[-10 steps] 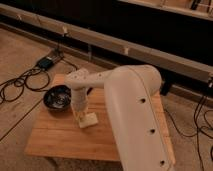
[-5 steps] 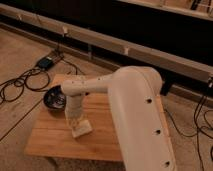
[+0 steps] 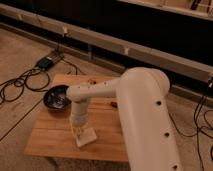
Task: Wipe the white sponge on the table
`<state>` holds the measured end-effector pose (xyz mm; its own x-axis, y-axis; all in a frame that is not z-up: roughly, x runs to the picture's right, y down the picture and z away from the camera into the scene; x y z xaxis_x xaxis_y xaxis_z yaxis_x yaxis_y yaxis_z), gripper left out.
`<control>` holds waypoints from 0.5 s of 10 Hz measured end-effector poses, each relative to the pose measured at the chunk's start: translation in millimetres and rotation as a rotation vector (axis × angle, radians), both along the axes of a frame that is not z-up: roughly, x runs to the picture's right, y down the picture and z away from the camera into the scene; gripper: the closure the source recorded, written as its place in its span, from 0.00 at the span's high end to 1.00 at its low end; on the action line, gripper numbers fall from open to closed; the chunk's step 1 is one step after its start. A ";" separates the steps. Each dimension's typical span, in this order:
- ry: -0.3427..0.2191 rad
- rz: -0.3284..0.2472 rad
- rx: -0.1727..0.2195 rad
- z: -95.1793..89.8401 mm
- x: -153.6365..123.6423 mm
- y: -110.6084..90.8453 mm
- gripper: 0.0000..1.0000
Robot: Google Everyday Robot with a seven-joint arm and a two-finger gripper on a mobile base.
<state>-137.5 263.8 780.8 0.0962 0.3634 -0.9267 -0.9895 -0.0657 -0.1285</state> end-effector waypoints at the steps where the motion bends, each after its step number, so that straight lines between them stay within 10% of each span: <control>1: 0.022 -0.012 -0.012 0.1 12.7 4.2 0.00; 5: 0.131 -0.084 0.004 22.7 69.9 -1.7 0.00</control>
<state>-67.6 262.1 803.5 0.0050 0.3631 -0.9317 -0.9998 0.0178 0.0016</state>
